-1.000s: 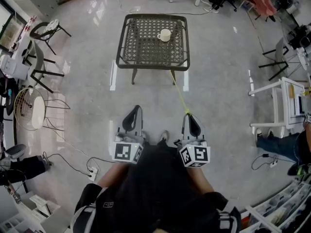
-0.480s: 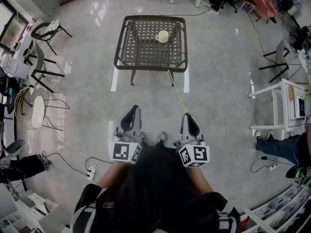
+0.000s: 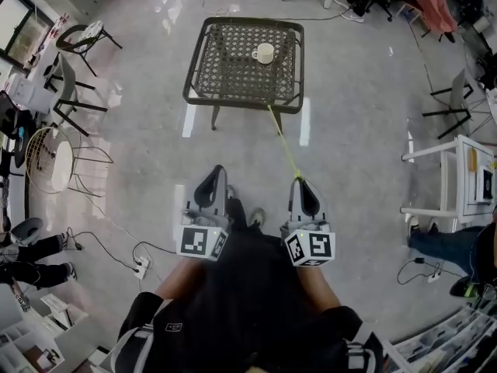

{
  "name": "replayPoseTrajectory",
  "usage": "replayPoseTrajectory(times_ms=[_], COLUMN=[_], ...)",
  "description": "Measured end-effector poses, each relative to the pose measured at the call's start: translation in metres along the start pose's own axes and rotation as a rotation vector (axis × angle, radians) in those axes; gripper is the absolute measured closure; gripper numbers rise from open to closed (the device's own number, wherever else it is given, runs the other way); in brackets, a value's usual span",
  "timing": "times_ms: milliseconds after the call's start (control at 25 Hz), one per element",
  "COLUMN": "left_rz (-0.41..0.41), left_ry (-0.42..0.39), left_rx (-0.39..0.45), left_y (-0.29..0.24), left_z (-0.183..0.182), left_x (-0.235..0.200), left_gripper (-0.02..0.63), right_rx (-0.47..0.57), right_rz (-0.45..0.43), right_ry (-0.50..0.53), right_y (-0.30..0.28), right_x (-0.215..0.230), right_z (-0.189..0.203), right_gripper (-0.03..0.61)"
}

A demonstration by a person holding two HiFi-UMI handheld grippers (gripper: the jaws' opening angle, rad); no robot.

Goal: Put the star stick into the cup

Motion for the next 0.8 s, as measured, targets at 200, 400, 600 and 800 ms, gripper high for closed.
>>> replayPoseTrajectory(times_ms=[200,400,600,800], left_rz=[-0.015,-0.008,0.001,0.033], left_ry=[0.012,0.021,0.031,0.044], left_rx=[-0.009,-0.001,-0.002,-0.014], left_y=[-0.022,-0.067,-0.125,-0.189], left_z=[0.003,0.001,-0.009,-0.023], left_x=[-0.016,-0.034,-0.069,-0.106], left_gripper=[0.598,0.598,0.598,0.598], right_rx=[-0.020,-0.036,-0.049,-0.062], right_rz=[0.000,0.004,0.011,0.032], right_ry=[0.000,0.022,0.032,0.047], right_y=[-0.023,-0.064,-0.125,-0.191], right_x=[0.008,0.024,0.031,0.034], right_z=[0.005,0.004,-0.006,-0.015], right_gripper=[0.558,0.558,0.558,0.558])
Point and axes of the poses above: the fingertips, and each gripper's own axes: y backward along the fingers, x to its right, z out of its underside, the point moved 4 cm from there along y, backward along the fingers, and after that the axes turned 13 degrees about y, right-handed, at the moved point
